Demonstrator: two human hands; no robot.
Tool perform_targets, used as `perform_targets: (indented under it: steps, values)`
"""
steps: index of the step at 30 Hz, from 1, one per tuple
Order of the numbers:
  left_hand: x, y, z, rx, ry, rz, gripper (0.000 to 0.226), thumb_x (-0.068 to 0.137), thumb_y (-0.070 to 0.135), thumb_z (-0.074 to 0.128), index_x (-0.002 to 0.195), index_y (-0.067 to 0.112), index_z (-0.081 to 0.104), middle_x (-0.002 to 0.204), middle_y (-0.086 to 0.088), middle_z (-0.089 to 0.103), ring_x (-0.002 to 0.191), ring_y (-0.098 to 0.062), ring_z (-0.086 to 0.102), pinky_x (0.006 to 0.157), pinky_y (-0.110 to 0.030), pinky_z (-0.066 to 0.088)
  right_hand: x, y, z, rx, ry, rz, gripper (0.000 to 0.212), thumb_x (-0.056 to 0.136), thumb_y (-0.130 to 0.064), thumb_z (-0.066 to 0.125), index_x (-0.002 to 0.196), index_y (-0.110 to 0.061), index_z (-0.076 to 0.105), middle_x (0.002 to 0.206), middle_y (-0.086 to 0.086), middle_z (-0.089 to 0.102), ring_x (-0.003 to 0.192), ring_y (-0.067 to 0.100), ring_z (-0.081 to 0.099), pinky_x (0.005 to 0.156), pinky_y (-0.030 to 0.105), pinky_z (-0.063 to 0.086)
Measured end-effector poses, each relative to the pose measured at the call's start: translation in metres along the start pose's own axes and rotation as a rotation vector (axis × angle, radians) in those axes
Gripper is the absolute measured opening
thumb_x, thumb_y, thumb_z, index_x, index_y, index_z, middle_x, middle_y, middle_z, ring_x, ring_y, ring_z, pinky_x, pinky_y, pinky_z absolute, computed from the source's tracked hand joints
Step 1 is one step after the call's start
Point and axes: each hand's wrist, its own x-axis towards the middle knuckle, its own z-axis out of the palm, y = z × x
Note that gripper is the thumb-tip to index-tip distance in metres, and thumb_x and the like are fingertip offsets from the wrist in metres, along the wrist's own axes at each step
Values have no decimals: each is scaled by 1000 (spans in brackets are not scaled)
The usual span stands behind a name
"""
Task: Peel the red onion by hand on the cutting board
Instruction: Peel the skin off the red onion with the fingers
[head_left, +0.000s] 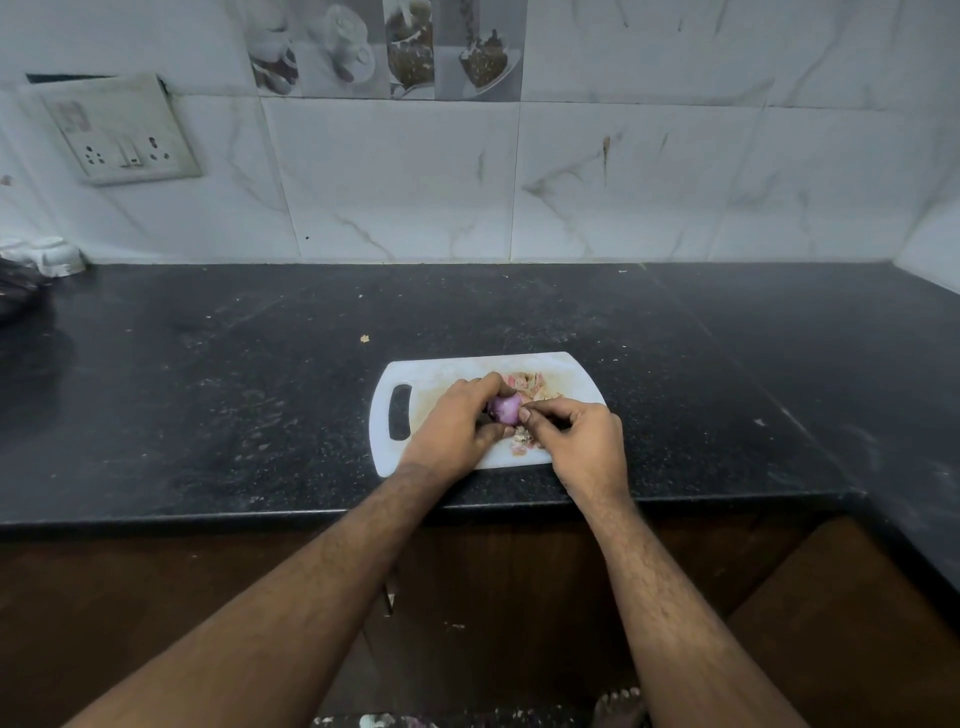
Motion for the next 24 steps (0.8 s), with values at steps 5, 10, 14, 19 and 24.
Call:
perform_targets:
  steps: [5,10,14,19,24]
  values:
    - [0,1,0,13,-2,5,33,86,17,78,113,24,60,110,1,66,103,-16,56,90,-35,49,-1,-1,1,-4,2,-1,19,88,-28,80,107,-24,82,92,-14,79,85,-3,71,78,18,57]
    - [-1,5,0,25,-2,-3,32,86,16,79,112,19,61,105,-2,61,99,-16,56,87,-30,47,0,-2,1,-30,27,13,18,87,-29,80,104,-25,82,89,-15,79,82,-3,70,76,21,58]
    - [-3,6,-1,24,-9,-19,32,86,17,79,112,18,60,105,-4,60,96,-17,57,84,-29,47,2,-2,2,-48,16,3,18,89,-28,79,106,-24,82,92,-14,79,85,-2,70,80,24,59]
    - [-2,5,-1,17,-7,-16,32,86,18,79,112,21,60,108,-3,62,98,-16,57,84,-28,46,3,0,0,-20,-17,6,19,90,-29,78,108,-25,81,96,-14,79,90,-2,70,86,25,59]
    - [-2,5,-1,29,6,-11,32,86,18,79,111,21,58,102,-4,61,94,-19,57,84,-33,49,5,1,1,12,-19,21,19,88,-34,80,105,-26,82,92,-15,79,88,-1,72,84,32,61]
